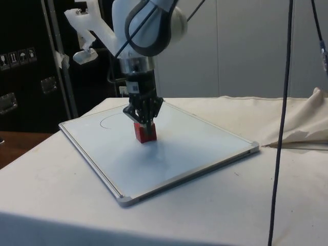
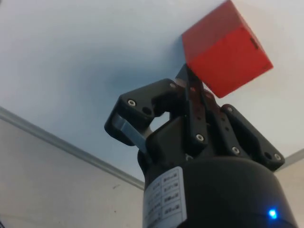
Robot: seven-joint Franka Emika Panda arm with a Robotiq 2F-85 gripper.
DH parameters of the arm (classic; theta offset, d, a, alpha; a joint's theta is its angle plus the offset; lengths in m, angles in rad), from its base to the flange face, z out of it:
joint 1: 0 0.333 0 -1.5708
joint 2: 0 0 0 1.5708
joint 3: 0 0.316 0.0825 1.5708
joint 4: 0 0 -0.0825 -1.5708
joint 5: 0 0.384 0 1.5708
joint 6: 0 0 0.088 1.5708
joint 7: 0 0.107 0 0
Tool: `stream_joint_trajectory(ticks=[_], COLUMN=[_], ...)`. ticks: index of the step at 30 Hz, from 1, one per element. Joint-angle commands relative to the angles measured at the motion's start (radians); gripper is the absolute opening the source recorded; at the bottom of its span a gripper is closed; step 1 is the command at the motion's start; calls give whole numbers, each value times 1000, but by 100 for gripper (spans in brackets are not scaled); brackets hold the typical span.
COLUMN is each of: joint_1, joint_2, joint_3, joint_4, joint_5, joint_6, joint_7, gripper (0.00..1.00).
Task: Push the cube into the marked area.
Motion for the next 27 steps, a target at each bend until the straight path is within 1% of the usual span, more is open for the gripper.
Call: stream_joint_trajectory(ticks=[1, 3, 9, 10, 11, 14, 19, 20, 21, 27], joint_1=[0, 1, 0, 0, -1, -3, -2, -1, -1, 0], joint_2=[-1, 5, 29, 21, 35, 51, 86, 82, 91, 122], joint_3=[-5, -19, -34, -30, -36, -43, -56, -53, -58, -79], joint_4=[0, 14, 53, 41, 62, 90, 153, 142, 162, 227], joint_5=[-7, -24, -37, -31, -37, -38, -37, -33, -37, -44], joint_6=[-1, -16, -36, -26, -41, -53, -81, -69, -86, -125], joint_7=[0, 4, 4, 1, 3, 0, 2, 0, 3, 6], gripper=[0, 0, 0, 0, 0, 0, 0, 0, 0, 0])
